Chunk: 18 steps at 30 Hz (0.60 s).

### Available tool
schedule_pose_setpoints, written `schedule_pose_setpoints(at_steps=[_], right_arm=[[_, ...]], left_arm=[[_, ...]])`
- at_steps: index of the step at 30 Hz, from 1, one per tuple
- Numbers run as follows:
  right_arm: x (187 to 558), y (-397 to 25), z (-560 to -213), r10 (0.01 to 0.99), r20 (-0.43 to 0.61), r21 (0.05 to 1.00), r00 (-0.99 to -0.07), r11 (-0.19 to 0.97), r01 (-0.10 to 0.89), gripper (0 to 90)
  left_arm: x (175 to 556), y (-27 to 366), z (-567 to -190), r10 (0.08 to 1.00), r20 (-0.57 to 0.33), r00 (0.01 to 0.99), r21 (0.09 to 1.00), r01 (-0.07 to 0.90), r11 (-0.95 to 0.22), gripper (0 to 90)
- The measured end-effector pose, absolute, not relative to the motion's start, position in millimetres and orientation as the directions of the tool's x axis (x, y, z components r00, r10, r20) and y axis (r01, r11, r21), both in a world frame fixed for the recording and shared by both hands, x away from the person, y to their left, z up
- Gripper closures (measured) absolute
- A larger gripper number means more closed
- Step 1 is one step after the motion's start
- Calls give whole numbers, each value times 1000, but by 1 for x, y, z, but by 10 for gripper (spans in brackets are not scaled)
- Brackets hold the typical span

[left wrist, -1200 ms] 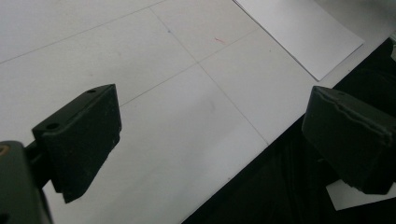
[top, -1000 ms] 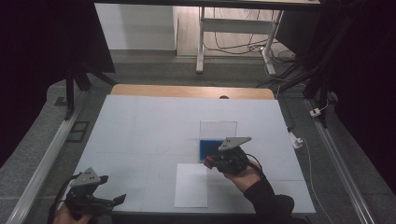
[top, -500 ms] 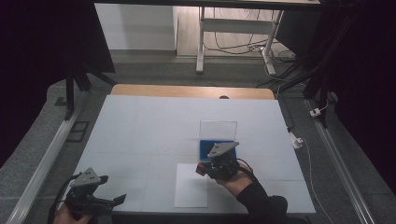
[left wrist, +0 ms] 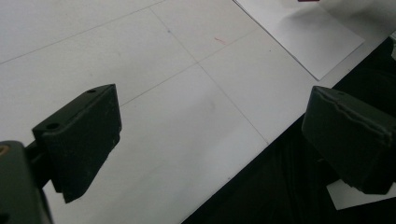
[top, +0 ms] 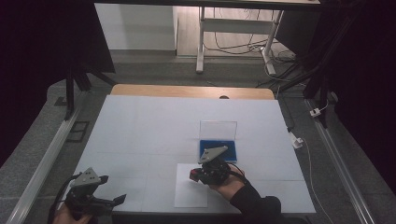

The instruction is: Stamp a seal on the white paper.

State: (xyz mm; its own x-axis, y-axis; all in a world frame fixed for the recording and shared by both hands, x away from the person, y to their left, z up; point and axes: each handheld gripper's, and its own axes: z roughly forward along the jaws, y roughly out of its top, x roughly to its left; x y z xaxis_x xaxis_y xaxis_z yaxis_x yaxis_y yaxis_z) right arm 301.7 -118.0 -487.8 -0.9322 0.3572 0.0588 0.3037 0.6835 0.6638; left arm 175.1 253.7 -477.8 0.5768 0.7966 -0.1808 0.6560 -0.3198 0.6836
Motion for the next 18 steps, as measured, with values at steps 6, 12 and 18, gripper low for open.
schedule_pose_setpoints(at_steps=[6,12,18], right_arm=[[301,-114,-494,345,52,652,-937,699,293,801],[302,-112,-499,343,57,645,-938,704,297,801],[304,-111,-503,338,55,632,-940,717,295,801]], left_arm=[[175,254,-478,796,-181,578,684,655,-321,50],[175,254,-478,795,-182,579,684,655,-321,50],[175,254,-478,794,-182,580,684,655,-321,50]])
